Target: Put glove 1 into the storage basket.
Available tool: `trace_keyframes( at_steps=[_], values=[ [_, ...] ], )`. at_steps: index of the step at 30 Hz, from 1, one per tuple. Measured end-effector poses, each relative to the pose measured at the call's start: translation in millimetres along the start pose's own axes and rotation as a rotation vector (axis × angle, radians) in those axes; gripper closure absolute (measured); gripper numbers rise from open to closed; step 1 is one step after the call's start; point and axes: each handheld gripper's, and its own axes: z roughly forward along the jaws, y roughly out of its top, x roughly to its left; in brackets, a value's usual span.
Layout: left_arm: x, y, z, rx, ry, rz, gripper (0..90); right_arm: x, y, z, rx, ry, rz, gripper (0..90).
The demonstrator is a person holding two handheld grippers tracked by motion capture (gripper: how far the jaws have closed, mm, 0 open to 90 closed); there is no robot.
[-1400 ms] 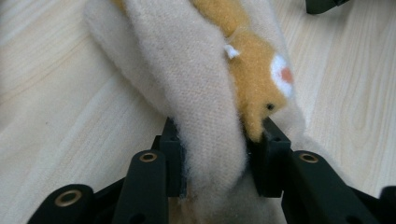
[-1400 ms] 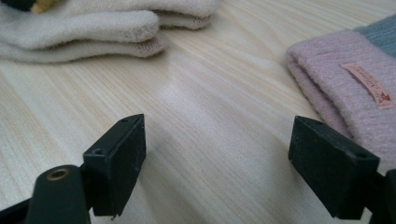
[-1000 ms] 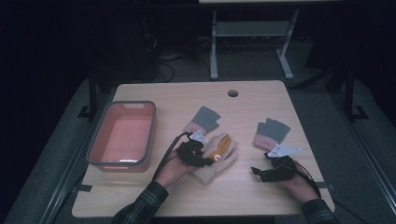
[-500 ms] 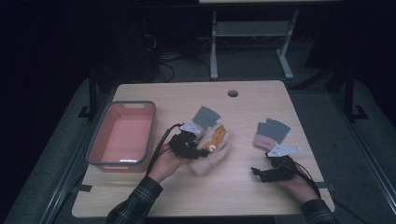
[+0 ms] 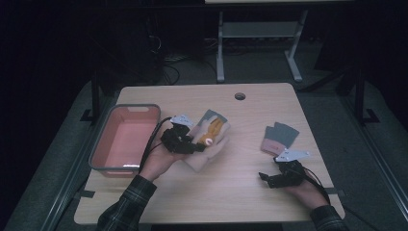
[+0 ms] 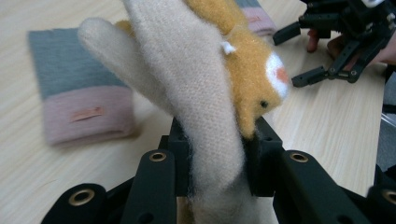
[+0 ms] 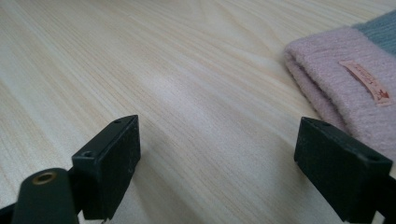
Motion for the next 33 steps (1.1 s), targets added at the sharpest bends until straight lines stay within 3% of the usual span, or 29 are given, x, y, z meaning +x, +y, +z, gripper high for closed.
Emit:
trace_keyframes(
  at_steps=[8,18,33],
  values=[
    [13.0,3.0,-27.5,-0.022,0.041,-0.012,67.6,-0.1,0.0,0.1,-0.002,0.001,-0.001,14.0],
    [33.8,-4.6,-67.4,-0.063,0.103,-0.059,67.5,-0.1,0.0,0.1,-0.001,0.0,-0.001,14.0],
    [77.8,-43.1,-128.4,-0.107,0.24,-0.174,67.6,0.0,0.0,0.1,-0.001,0.0,-0.001,14.0]
  ],
)
